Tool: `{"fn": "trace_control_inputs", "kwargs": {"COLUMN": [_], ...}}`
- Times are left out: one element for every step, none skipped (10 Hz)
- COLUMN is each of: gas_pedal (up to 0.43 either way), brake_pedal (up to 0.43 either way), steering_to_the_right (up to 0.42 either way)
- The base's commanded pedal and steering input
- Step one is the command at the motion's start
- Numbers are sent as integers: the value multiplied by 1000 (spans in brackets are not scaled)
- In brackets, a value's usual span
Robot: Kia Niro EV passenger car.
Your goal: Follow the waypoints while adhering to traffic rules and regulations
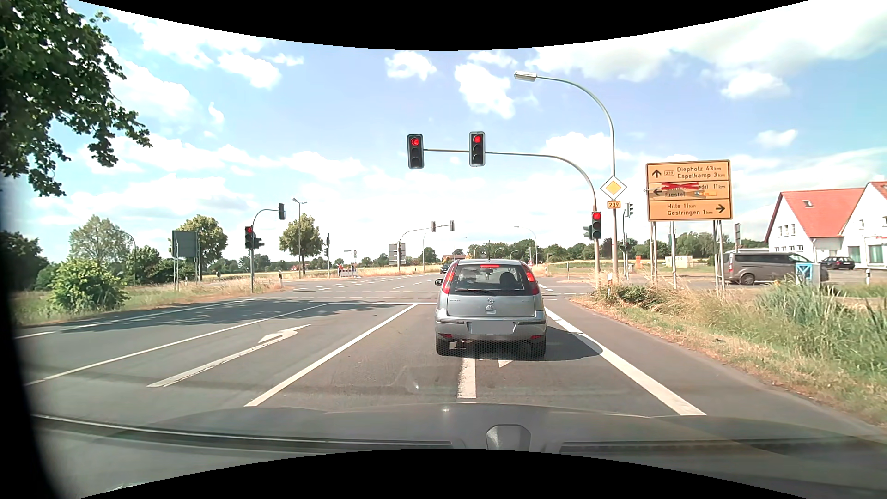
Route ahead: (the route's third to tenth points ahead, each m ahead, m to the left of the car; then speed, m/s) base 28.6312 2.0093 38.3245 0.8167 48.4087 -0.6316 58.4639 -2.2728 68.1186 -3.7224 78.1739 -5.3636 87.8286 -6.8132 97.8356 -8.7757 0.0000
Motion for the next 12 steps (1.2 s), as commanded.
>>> {"fn": "trace_control_inputs", "kwargs": {"gas_pedal": [0, 0, 0, 0, 0, 0, 0, 0, 0, 0, 0, 0], "brake_pedal": [6, 6, 6, 6, 6, 6, 6, 6, 6, 6, 6, 6], "steering_to_the_right": [8, 8, 8, 8, 8, 7, 8, 8, 8, 8, 8, 8]}}
